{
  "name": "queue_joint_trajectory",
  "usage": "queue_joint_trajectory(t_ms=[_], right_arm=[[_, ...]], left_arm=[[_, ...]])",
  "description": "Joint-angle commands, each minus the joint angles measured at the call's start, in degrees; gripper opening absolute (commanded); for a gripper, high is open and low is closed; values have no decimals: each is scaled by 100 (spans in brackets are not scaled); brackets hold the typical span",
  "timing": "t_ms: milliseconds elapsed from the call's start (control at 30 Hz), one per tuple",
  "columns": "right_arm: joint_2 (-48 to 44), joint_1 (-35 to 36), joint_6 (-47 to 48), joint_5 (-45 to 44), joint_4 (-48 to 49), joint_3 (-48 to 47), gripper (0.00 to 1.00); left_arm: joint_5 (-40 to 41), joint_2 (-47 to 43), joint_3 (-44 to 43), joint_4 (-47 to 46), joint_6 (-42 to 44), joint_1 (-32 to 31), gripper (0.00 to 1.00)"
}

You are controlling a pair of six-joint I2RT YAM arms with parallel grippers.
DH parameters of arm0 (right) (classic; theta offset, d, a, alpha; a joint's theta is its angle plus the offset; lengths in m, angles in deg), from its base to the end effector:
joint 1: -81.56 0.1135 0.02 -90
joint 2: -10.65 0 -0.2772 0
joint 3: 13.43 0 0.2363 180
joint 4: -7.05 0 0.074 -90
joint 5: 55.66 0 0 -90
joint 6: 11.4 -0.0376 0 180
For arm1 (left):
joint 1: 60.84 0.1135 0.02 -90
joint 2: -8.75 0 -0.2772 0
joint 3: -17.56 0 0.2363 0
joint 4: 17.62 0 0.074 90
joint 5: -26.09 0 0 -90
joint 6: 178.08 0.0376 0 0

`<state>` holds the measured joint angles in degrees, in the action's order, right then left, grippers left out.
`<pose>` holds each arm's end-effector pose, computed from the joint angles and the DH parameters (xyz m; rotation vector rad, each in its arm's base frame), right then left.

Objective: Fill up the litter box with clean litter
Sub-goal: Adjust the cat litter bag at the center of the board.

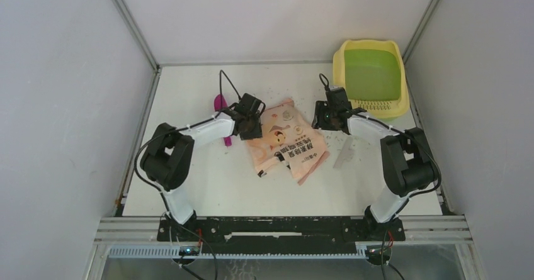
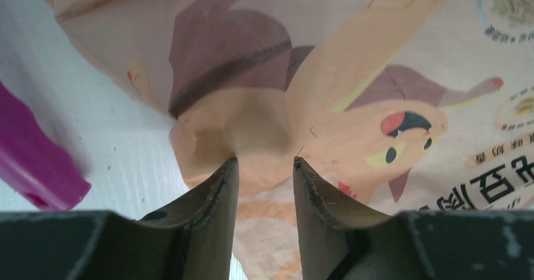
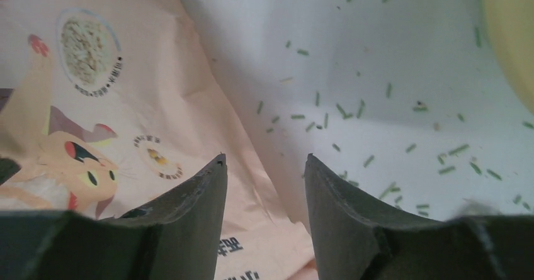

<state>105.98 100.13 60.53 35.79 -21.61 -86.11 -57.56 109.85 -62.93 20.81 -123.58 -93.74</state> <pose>0.3159 0.1071 0.2114 -0.0219 2.4911 0.3048 0.2977 -0.1876 0.2068 -0.0997 2.6177 -0.2876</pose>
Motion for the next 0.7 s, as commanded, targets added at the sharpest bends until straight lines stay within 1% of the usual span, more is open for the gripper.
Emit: queue_joint_trajectory(t_ms=[0,67,267,467,667], right_arm=[[158,40,112,439,502,-29,53],[232,85,116,501,442,15,49],[222,403,-9,492,431,490,43],[80,925,-203,149,60,591,43],[-347,1502,-399,-24,-186,803,43]], left_arm=[[99,455,-743,106,255,137,39],[172,609,-945,94,290,167,37],[98,1078,-1722,148,486,214,37],[-151,1621,-2289,109,622,245,37],[-504,2030,-2688,-155,691,242,37]])
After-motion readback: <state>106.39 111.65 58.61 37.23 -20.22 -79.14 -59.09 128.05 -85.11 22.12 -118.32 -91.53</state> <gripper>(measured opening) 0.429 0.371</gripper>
